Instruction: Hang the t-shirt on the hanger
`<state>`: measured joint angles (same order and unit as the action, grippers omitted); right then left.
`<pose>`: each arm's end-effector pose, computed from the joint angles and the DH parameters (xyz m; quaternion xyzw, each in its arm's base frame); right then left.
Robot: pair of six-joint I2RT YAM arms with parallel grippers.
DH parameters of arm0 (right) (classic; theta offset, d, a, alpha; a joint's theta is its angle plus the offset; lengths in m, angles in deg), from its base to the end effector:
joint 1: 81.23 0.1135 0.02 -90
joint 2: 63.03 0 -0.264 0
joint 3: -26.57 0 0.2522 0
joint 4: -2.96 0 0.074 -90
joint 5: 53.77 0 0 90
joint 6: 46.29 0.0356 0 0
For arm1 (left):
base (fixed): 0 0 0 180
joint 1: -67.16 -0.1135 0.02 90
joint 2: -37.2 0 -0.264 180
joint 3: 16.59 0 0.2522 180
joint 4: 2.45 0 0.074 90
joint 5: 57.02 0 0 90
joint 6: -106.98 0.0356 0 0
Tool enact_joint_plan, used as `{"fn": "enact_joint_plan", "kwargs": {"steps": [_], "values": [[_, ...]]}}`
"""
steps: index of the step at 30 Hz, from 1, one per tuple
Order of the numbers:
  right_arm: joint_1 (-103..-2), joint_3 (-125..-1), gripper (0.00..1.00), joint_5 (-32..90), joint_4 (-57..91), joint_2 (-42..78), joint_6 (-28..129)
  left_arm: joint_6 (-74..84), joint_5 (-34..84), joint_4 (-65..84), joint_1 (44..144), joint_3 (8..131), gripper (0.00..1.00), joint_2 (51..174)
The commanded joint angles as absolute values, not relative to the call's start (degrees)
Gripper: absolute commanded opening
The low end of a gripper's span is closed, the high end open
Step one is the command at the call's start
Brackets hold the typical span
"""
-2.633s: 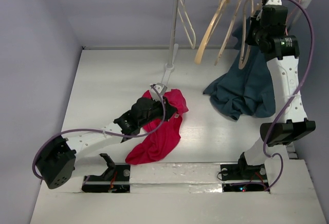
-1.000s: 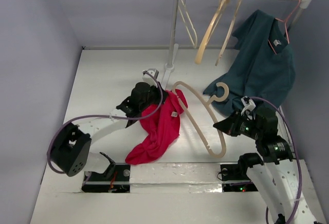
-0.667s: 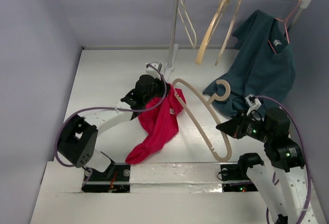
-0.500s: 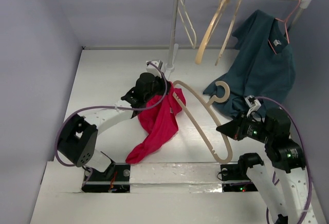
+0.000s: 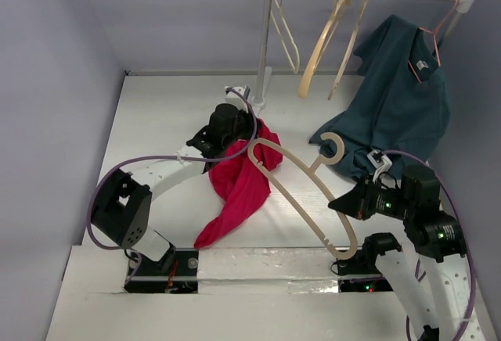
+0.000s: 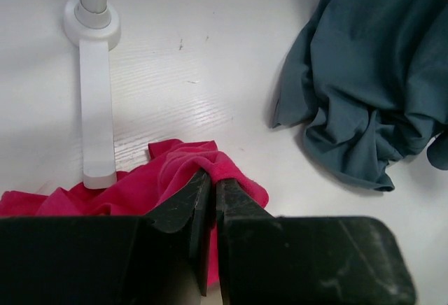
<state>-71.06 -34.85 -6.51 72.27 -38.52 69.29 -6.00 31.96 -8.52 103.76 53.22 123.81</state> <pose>0.0607 0.0354 0.3208 -0.0645 0.8322 0.4416 0.3290 0.2834 -0.2113 0.2837 0.0970 0.7640 -0.3229 0.5502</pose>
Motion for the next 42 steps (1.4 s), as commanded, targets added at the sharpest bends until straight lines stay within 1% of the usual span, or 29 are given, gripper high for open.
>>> {"fn": "enact_joint_plan", "kwargs": {"steps": [1, 6, 13, 26, 30, 35, 39, 42], "values": [[-70.8, -36.0, 0.00, -10.0, 71.6, -38.3, 67.8, -4.9, 34.3, -10.0, 103.4, 55.7, 0.00, 123.2], [-70.8, -42.0, 0.00, -9.7, 74.3, -37.3, 66.0, -4.6, 34.1, -9.4, 102.8, 56.4, 0.00, 123.6], [-70.8, -35.9, 0.00, -2.7, 72.6, -36.7, 65.1, -5.4, 33.7, -10.3, 102.8, 52.5, 0.00, 120.3], [-70.8, -34.1, 0.00, 1.8, 68.5, -35.5, 64.9, -5.7, 33.6, -10.0, 102.8, 48.4, 0.00, 116.9], [-70.8, -32.6, 0.00, -0.2, 61.0, -37.1, 68.0, -6.2, 33.2, -9.2, 105.7, 48.3, 0.00, 114.6], [-70.2, -31.2, 0.00, 1.1, 57.9, -35.4, 68.2, -7.9, 31.6, -6.8, 108.9, 48.0, 0.00, 111.6], [-64.5, -29.8, 0.00, 4.4, 53.2, -32.9, 69.8, -9.7, 30.3, -6.6, 109.7, 46.7, 0.00, 109.2], [-50.2, -29.9, 0.00, 13.8, 48.3, -28.6, 73.1, -9.8, 29.8, -6.5, 109.7, 46.9, 0.00, 109.6]]}}
